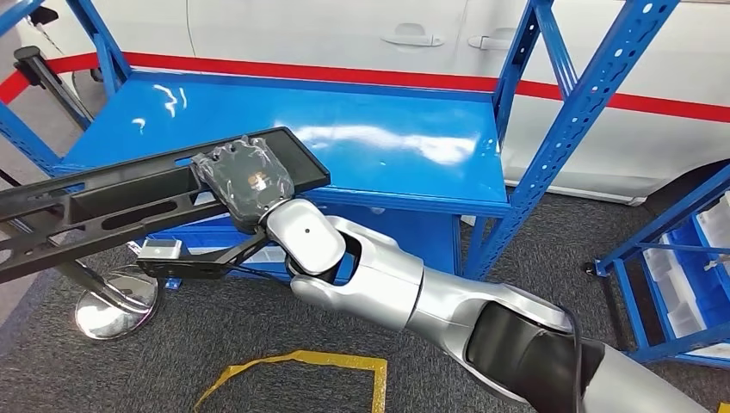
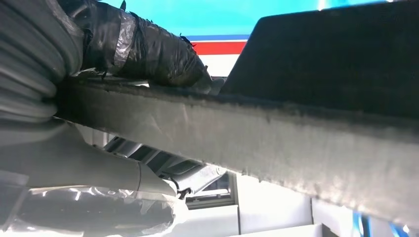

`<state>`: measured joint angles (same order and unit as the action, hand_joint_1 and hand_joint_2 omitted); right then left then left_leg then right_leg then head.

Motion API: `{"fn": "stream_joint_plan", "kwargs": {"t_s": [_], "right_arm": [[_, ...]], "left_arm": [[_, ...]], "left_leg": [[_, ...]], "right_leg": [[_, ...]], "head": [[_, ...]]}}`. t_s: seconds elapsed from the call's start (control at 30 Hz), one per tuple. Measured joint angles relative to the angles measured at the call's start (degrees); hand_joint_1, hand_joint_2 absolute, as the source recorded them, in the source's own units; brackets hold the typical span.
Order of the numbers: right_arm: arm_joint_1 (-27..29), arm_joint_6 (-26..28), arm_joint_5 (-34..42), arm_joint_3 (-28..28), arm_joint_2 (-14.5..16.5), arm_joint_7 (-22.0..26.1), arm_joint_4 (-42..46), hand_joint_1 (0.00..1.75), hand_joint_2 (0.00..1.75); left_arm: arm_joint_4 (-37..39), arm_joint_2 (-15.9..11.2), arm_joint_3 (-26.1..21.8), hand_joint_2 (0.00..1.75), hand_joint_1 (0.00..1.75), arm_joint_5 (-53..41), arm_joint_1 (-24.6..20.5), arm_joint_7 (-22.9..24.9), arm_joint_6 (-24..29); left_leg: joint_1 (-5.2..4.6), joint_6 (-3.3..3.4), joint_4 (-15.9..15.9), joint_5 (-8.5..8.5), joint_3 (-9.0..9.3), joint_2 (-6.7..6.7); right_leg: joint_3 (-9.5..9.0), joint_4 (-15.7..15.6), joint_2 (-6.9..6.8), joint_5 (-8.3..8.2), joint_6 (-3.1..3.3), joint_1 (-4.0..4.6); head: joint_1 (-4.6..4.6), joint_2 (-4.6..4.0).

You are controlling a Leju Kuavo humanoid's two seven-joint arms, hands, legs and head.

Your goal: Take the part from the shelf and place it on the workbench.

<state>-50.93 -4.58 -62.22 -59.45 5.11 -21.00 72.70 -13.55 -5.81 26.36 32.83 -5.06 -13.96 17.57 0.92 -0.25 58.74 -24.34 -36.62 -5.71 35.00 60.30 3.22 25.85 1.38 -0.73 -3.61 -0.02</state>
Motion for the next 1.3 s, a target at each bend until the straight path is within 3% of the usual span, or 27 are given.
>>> {"fn": "stream_joint_plan", "kwargs": {"t_s": [0.07, 0.13, 0.2, 0.23, 0.27, 0.33, 0.4, 0.43, 0.5, 0.57, 0.67, 0.7, 0.73, 0.77, 0.8, 0.87, 0.93, 1.0, 1.03, 1.1, 1.13, 1.2, 1.23, 1.27, 1.3], "right_arm": [[-0.1, -0.2, 0.0, 0.0, 0.0, 0.0, 0.3, 1.75, 1.75], [-0.3, -0.4, 0.0, 0.0, 0.0, 0.0, 0.6, 1.75, 1.75], [-0.2, -0.7, 0.0, 0.0, -0.1, 0.1, 0.7, 1.75, 1.75], [-0.1, -0.8, 0.0, 0.0, -0.1, 0.2, 0.7, 1.75, 1.75], [-0.1, -0.9, 0.0, 0.0, -0.1, 0.3, 0.7, 1.75, 1.75], [-0.1, -0.9, 0.0, 0.0, -0.1, 0.4, 0.9, 1.75, 1.75], [-0.2, -0.9, 0.0, 0.0, -0.1, 0.4, 1.2, 1.75, 1.75], [-0.2, -0.9, 0.0, 0.0, -0.1, 0.4, 1.3, 1.75, 1.75], [-0.2, -0.9, 0.0, 0.0, -0.2, 0.4, 1.5, 1.75, 1.75], [-0.2, -0.9, 0.0, 0.0, -0.3, 0.4, 1.8, 1.75, 1.75], [0.0, -0.8, 0.0, 0.0, -0.6, 0.4, 2.1, 1.75, 1.75], [0.1, -0.8, 0.0, 0.0, -0.7, 0.4, 2.2, 1.75, 1.75], [0.3, -0.8, 0.0, 0.0, -0.9, 0.4, 2.2, 1.75, 1.75], [0.4, -0.8, 0.0, 0.0, -1.0, 0.4, 2.2, 1.75, 1.75], [0.4, -0.8, 0.0, 0.0, -1.1, 0.4, 2.2, 1.75, 1.75], [0.4, -0.8, -0.1, 0.0, -1.2, 0.4, 2.5, 1.75, 1.75], [0.3, -0.7, -0.1, 0.0, -1.3, 0.5, 2.7, 1.75, 1.75], [0.3, -0.7, -0.2, 0.0, -1.3, 0.6, 2.8, 1.75, 1.75], [0.4, -0.7, -0.2, 0.0, -1.3, 0.6, 2.8, 1.75, 1.75], [0.3, -0.7, -0.3, 0.0, -1.3, 0.6, 2.8, 1.75, 1.75], [0.3, -0.6, -0.3, 0.0, -1.3, 0.6, 2.9, 1.75, 1.75], [0.4, -0.6, -0.3, 0.0, -1.4, 0.6, 2.9, 1.75, 1.75], [0.5, -0.6, -0.3, 0.0, -1.4, 0.7, 2.9, 1.75, 1.75], [0.5, -0.6, -0.3, 0.0, -1.4, 0.7, 2.9, 1.75, 1.75], [0.6, -0.6, -0.3, 0.0, -1.4, 0.7, 3.0, 1.75, 1.75]], "left_arm": [[0.0, 0.0, 0.0, 1.75, 0.0, 0.0, 0.1, -0.1, 0.0], [0.0, 0.0, 0.0, 1.75, 0.0, 0.0, 0.0, -0.2, 0.0], [0.0, -0.1, 0.0, 1.75, 0.0, 0.0, -0.1, -0.3, 0.0], [0.0, -0.1, 0.0, 1.75, 0.0, 0.0, -0.1, -0.4, 0.0], [0.0, -0.1, 0.0, 1.75, 0.0, 0.0, 0.0, -0.4, 0.0], [0.0, -0.1, 0.0, 1.75, 0.0, 0.0, 0.0, -0.4, 0.0], [0.0, -0.2, 0.0, 1.75, 0.0, 0.0, -0.2, -0.7, -0.1], [0.0, -0.2, 0.0, 1.75, 0.0, 0.0, -0.2, -0.9, -0.2], [0.0, -0.2, 0.0, 1.75, 0.0, 0.0, -0.1, -1.2, -0.3], [0.0, -0.3, 0.0, 1.75, 0.0, 0.0, 0.1, -1.4, -0.3], [0.0, -0.3, 0.0, 1.75, 0.0, -0.2, 0.0, -1.8, -0.3], [0.0, -0.3, 0.0, 1.75, 0.0, -0.3, -0.1, -2.0, -0.3], [0.0, -0.3, 0.0, 1.75, 0.0, -0.4, 0.0, -2.0, -0.3], [0.0, -0.3, 0.0, 1.75, 0.0, -0.4, 0.0, -2.1, -0.3], [0.0, -0.3, 0.0, 1.75, 0.0, -0.4, 0.0, -2.1, -0.3], [0.0, -0.2, 0.0, 1.75, 0.0, -0.5, -0.1, -2.2, -0.3], [0.0, -0.2, 0.0, 1.75, 0.0, -0.5, -0.1, -2.2, -0.3], [0.0, -0.3, 0.0, 1.75, 0.0, -0.6, 0.1, -2.2, -0.1], [0.0, -0.3, 0.0, 1.75, 0.0, -0.7, 0.2, -2.2, -0.1], [0.0, -0.4, 0.0, 1.75, 0.0, -0.7, 0.2, -2.1, 0.0], [0.0, -0.4, 0.0, 1.75, 0.0, -0.8, 0.1, -2.1, 0.0], [0.0, -0.5, 0.0, 1.75, 0.0, -0.8, 0.0, -2.1, 0.1], [0.0, -0.5, 0.0, 1.75, 0.0, -0.8, 0.0, -2.1, 0.1], [0.0, -0.5, 0.0, 1.75, 0.0, -0.8, 0.0, -2.1, 0.1], [0.0, -0.5, 0.0, 1.75, 0.0, -0.8, 0.1, -2.1, 0.1]], "left_leg": [[-0.09, -0.76, 1.8, -1.1, -0.98, 2.12], [0.03, -1.46, 7.6, -3.84, -3.92, 4.58], [0.33, -1.92, 13.5, -5.57, -7.11, 5.07], [0.44, -2.06, 14.2, -5.12, -7.58, 5.21], [0.55, -2.14, 12.6, -3.68, -6.92, 5.43], [0.45, -2.15, 5.4, -0.2, -3.29, 7.0], [-0.03, -1.42, 0.3, 1.23, -0.75, 8.27], [-0.29, -0.93, -0.4, 1.03, -0.5, 8.35], [-0.28, -0.01, -0.5, 1.12, -0.57, 7.2], [-0.13, 0.81, -0.8, 1.3, -0.39, 6.31], [-0.23, 1.79, -0.9, 1.38, -0.3, 4.88], [-0.31, 1.86, -0.9, 1.36, -0.3, 4.27], [-0.39, 1.89, -0.8, 1.35, -0.29, 3.58], [-0.44, 1.89, -0.7, 1.33, -0.29, 2.84], [-0.46, 1.84, -0.5, 1.29, -0.29, 2.05], [-0.52, 1.59, 0.0, 1.12, -0.57, 0.67], [-0.37, 1.06, 0.3, 1.11, -1.06, -0.41], [-0.07, 0.35, 0.1, 1.33, -1.32, -1.31], [-0.07, 0.02, 0.3, 1.21, -1.45, -0.89], [-0.18, -0.61, 3.1, -0.48, -2.8, 1.71], [-0.17, -0.95, 6.2, -2.03, -4.28, 3.38], [0.09, -1.56, 13.0, -4.79, -7.74, 4.87], [0.24, -1.76, 14.7, -5.01, -8.64, 5.11], [0.35, -1.87, 14.4, -4.27, -8.47, 5.3], [0.42, -1.91, 11.8, -2.67, -7.12, 5.66]], "right_leg": [[-0.46, -0.7, -1.21, -0.3, 0.51, -0.29], [-0.67, -1.0, -2.5, -0.35, 0.75, -0.33], [-0.69, -1.0, -3.85, -0.22, 0.79, -0.33], [-0.71, -0.9, -4.49, -0.13, 0.75, -0.36], [-0.76, -0.9, -5.07, 0.0, 0.64, -0.41], [-0.97, -0.7, -6.13, 0.34, 0.25, -0.39], [-1.16, -0.7, -7.02, 0.65, -0.29, -0.07], [-1.26, -0.8, -7.43, 0.74, -0.55, 0.13], [-1.47, -0.9, -8.07, 0.97, -1.14, 0.23], [-0.83, 0.9, -6.82, 2.46, -1.63, 0.11], [4.15, 11.5, -3.79, 7.55, -1.57, 0.15], [5.84, 14.7, -3.47, 8.43, -1.5, 0.21], [6.65, 15.9, -3.32, 8.09, -1.4, 0.26], [6.46, 14.9, -3.19, 6.75, -1.24, 0.27], [5.15, 11.7, -2.75, 4.5, -1.0, 0.26], [1.86, 4.0, -0.38, 0.97, -0.53, 0.1], [0.33, 0.5, 0.99, 0.09, -0.44, 0.09], [0.05, 0.1, -0.1, -0.06, -0.27, 0.2], [-0.18, -0.2, -0.68, -0.21, -0.02, 0.15], [-0.63, -0.8, -1.96, -0.48, 0.47, -0.14], [-0.73, -0.9, -2.59, -0.49, 0.6, -0.13], [-0.75, -0.9, -3.95, -0.38, 0.69, -0.12], [-0.76, -0.9, -4.61, -0.3, 0.67, -0.12], [-0.8, -0.9, -5.24, -0.19, 0.61, -0.13], [-0.89, -0.8, -5.83, -0.06, 0.5, -0.14]], "head": [[0.18, 0.0], [0.34, 0.0], [0.36, 0.0], [0.36, 0.0], [0.36, 0.0], [0.38, 0.0], [0.43, 0.0], [0.45, 0.01], [0.42, 0.01], [0.32, 0.0], [0.04, 0.0], [-0.01, 0.0], [-0.01, 0.0], [-0.01, 0.0], [-0.02, 0.0], [0.05, 0.0], [0.06, 0.01], [-0.05, 0.01], [-0.03, 0.01], [0.22, 0.0], [0.36, 0.0], [0.45, 0.0], [0.45, 0.0], [0.45, 0.0], [0.45, 0.0]]}}
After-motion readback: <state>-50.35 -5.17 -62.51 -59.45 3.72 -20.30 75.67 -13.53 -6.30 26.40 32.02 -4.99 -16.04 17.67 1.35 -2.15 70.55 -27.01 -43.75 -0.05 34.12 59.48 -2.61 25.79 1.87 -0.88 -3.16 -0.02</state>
